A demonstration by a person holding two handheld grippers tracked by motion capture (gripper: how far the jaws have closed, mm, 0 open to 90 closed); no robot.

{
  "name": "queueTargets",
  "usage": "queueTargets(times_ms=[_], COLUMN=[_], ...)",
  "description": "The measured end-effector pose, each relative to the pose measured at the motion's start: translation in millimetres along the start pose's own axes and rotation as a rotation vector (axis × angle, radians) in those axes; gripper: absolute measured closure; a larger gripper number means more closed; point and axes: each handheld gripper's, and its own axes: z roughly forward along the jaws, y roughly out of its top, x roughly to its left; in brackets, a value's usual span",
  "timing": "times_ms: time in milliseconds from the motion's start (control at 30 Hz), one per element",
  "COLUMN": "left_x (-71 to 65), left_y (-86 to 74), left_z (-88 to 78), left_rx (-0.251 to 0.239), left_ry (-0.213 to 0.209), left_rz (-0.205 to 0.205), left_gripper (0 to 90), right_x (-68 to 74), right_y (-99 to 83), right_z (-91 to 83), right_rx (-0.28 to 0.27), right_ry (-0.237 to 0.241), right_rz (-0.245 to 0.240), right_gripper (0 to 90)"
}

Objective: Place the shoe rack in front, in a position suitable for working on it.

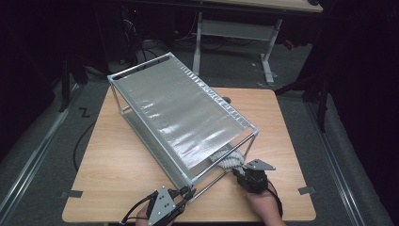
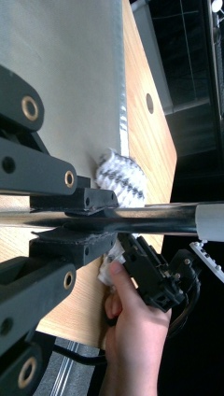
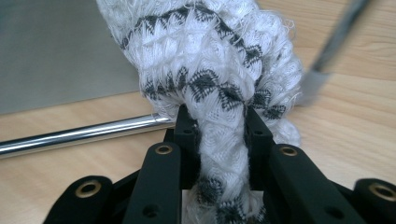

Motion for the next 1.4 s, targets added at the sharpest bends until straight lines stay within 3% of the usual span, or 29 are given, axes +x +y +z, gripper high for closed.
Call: queueTargets(times_ms=[200, 533, 733, 900, 1067, 1400], left_x=[0.0, 0.2, -0.2, -0.1, -0.2, 0.0], left_y=[0.2, 0.3, 0.3, 0.4, 0.5, 0.5], left_z=[0.0, 0.3, 0.9, 1.2, 1.1, 1.0], left_rx=[0.001, 0.001, 0.001, 0.001, 0.002, 0.002], left_ry=[-0.001, -0.002, 0.001, 0.000, 0.000, -0.002], left_rz=[0.000, -0.004, -0.007, -0.005, -0.005, -0.004], left_gripper=[80.2, 80.2, 80.3, 80.3, 80.3, 80.3], right_x=[26.5, 88.9, 114.7, 116.4, 111.0, 71.7], right_y=[-4.0, -9.9, -12.6, -12.8, -11.2, -6.6], right_z=[-3.5, -7.7, -8.8, -8.6, -8.5, -5.1], right_rx=[0.011, 0.030, 0.037, 0.037, 0.034, 0.029], right_ry=[0.077, 0.216, 0.292, 0.310, 0.267, 0.168], right_rz=[-0.062, -0.218, -0.269, -0.275, -0.275, -0.177], right_gripper=[73.7, 73.5, 73.2, 73.5, 73.7, 73.7])
